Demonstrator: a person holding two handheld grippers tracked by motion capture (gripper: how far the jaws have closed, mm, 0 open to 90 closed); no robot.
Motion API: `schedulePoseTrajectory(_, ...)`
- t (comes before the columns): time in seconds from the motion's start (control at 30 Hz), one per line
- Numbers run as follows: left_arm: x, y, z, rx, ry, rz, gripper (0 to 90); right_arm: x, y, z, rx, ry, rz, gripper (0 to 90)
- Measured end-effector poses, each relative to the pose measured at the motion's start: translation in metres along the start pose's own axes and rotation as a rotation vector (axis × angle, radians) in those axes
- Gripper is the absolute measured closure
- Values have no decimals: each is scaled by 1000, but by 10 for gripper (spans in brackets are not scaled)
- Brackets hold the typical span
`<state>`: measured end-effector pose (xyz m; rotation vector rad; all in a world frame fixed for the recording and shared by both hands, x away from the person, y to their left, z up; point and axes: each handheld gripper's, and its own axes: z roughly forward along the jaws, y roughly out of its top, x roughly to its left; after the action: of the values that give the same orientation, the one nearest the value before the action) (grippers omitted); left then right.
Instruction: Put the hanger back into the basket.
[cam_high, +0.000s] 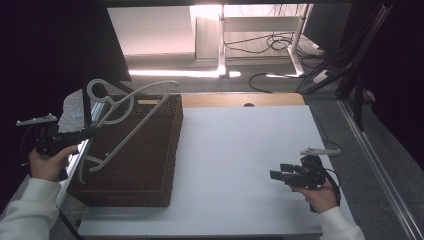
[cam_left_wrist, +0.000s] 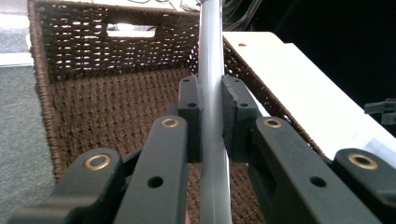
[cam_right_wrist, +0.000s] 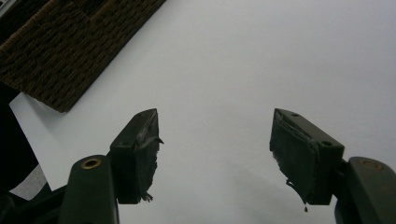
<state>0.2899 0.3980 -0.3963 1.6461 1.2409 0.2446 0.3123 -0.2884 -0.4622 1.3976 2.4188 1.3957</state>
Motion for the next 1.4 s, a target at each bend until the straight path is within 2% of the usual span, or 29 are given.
schedulePoseTrajectory(0.23, 9, -4, 1, 14, 8, 11, 799, 0, 0, 1, 4, 0, 0, 334)
schedulePoseTrajectory(0.33, 11, -7, 5, 33, 11, 40, 799, 0, 0, 1, 6, -1, 0, 334)
schedulePoseTrajectory(0.43, 11, -8, 8, 46, 19, 50, 799, 0, 0, 1, 7, -1, 0, 333)
schedulePoseTrajectory(0.7, 22, -18, 16, 67, 25, 30, 789, 1, 0, 2, 13, 2, 0, 328)
schedulePoseTrajectory(0.8, 23, -19, 18, 81, 52, 22, 575, 1, 0, 2, 15, 2, -1, 328)
schedulePoseTrajectory(0.9, 16, -17, 19, 97, 68, 33, 411, 1, 0, 3, 16, 2, -5, 326)
schedulePoseTrajectory(0.97, 11, -15, 19, 94, 69, 48, 345, 1, -1, 3, 16, 3, -5, 325)
schedulePoseTrajectory(1.03, 7, -15, 19, 94, 68, 56, 321, 1, -1, 3, 16, 3, -5, 326)
schedulePoseTrajectory(1.07, 0, -13, 21, 95, 57, 74, 316, 1, 0, 3, 16, 3, -5, 325)
schedulePoseTrajectory(1.17, -5, -12, 22, 95, 48, 83, 307, 1, 0, 3, 16, 4, -4, 325)
schedulePoseTrajectory(1.27, -18, -12, 27, 102, 27, 108, 302, 1, 0, 3, 15, 5, -4, 325)
schedulePoseTrajectory(1.37, -38, -12, 36, 112, 6, 145, 292, 0, 0, 2, 13, 6, -2, 325)
schedulePoseTrajectory(1.4, -38, -12, 36, 112, 6, 145, 291, 0, 0, 2, 13, 6, -2, 325)
